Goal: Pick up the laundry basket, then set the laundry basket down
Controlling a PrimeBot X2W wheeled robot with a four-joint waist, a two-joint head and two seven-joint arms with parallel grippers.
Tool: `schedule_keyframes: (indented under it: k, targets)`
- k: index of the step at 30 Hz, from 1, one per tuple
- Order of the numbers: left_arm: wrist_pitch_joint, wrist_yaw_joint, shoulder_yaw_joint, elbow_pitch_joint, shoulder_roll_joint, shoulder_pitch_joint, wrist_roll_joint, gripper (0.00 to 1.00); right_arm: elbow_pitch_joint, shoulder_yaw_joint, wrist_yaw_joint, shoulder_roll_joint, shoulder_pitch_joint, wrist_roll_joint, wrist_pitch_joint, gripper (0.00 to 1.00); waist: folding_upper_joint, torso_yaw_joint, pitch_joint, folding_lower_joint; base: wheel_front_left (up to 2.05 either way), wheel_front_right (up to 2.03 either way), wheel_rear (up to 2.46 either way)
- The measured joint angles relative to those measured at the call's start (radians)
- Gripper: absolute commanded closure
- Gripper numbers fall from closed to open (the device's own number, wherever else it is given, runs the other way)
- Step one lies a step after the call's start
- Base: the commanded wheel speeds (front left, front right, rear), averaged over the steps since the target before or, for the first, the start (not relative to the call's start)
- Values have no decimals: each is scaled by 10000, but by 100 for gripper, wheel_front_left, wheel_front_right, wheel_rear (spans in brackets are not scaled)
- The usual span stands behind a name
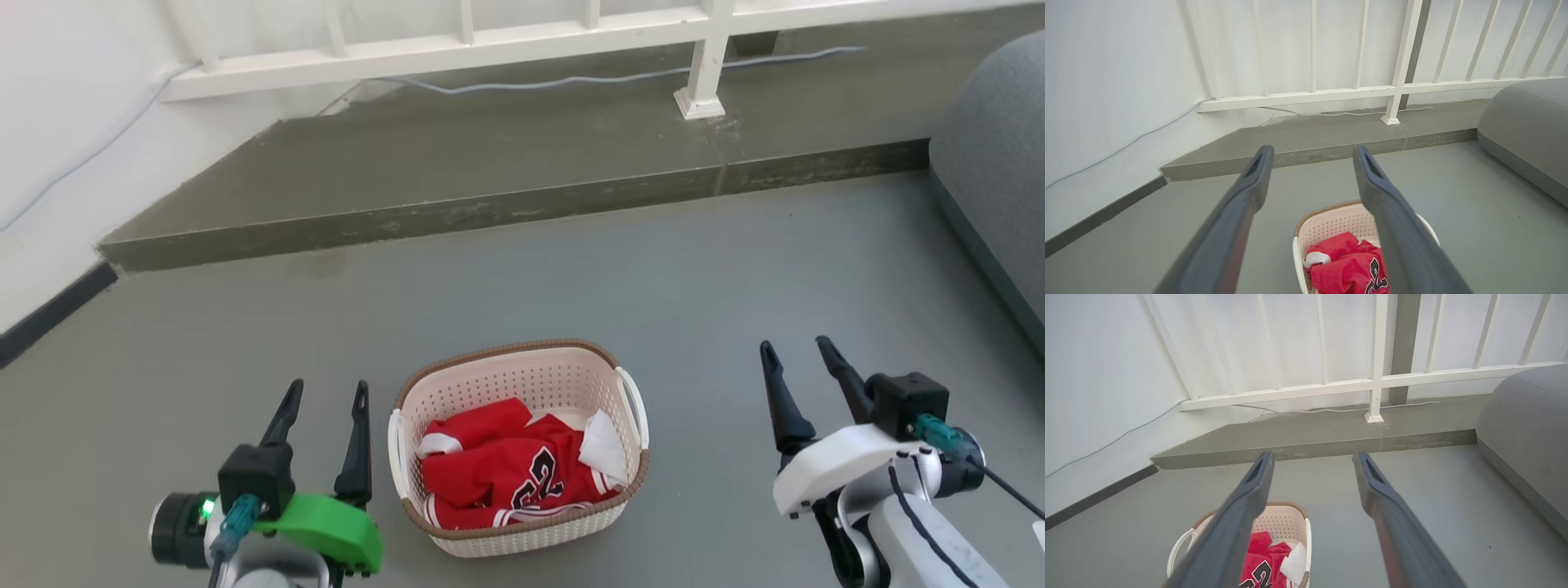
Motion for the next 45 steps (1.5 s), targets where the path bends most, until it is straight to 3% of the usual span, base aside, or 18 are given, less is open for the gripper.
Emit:
schedule_keyframes:
  k: [14, 37, 38, 45]
  targets:
    - [0, 10, 731, -579, -142, 1248, 276, 0, -422, -249, -96, 48, 715, -186, 0, 0, 0, 9, -118, 0, 0, 0, 0]
    - [0, 10, 853, -1076, -341, 1914, 556, 0, -746, -479, -167, 61, 1279, -357, 0, 0, 0, 30, -85, 0, 0, 0, 0]
    - [0, 10, 842, -1106, -343, 1942, 556, 100, -746, -491, -167, 61, 1279, -357, 0, 100, 0, 31, -81, 0, 0, 0, 0]
    - [58, -36, 754, -667, -416, 2076, 499, 100, -355, -435, -148, 284, 1618, -274, 15, 100, 0, 35, -74, 0, 0, 0, 0]
